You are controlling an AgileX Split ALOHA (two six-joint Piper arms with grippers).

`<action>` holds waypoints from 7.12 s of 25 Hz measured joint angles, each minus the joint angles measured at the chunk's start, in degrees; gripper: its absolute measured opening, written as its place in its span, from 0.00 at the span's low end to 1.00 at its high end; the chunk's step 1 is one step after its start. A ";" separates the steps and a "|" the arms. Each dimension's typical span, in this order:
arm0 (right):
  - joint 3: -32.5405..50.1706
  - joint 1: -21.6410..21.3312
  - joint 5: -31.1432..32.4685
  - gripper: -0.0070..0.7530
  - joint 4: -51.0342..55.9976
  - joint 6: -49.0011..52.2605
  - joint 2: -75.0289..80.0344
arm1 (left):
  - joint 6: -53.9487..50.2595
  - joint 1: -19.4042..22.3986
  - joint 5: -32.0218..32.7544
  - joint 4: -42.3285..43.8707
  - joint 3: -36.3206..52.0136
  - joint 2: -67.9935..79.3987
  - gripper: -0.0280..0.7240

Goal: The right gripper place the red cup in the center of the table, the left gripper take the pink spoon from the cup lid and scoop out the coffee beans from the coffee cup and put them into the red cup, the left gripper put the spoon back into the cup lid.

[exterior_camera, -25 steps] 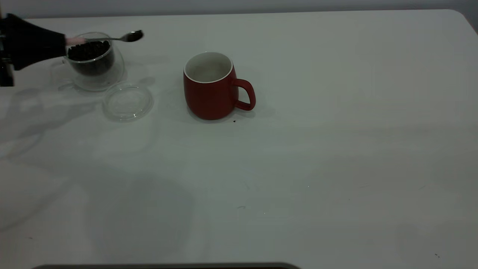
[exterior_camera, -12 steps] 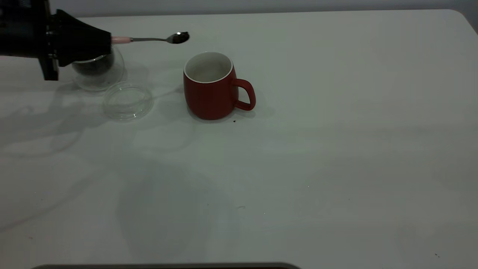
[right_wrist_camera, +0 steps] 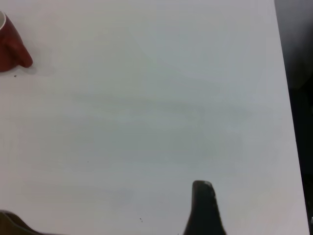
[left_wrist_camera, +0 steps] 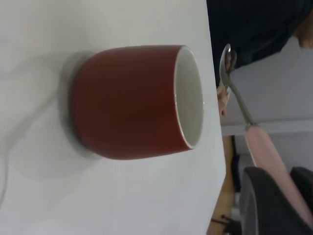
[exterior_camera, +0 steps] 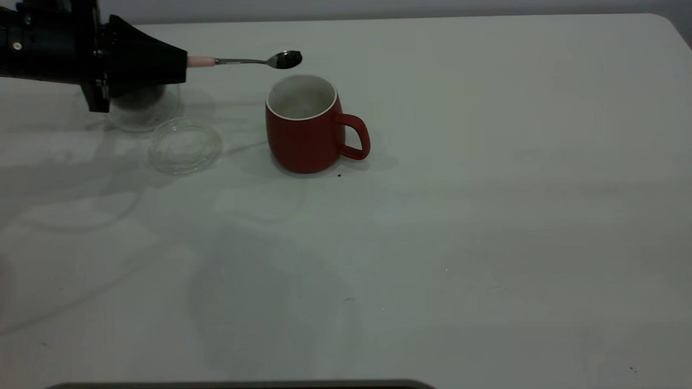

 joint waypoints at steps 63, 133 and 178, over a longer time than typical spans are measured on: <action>0.00 0.00 0.00 0.78 0.00 0.00 0.00 | 7.68 19.26 -16.24 4.09 20.64 -10.86 0.20; 0.00 0.00 0.00 0.78 0.00 0.02 0.00 | 10.81 12.55 -15.39 -4.15 9.81 4.44 0.88; 0.00 0.00 0.00 0.78 0.00 0.02 0.00 | -71.01 -7.65 -1.21 76.70 8.46 -57.44 0.83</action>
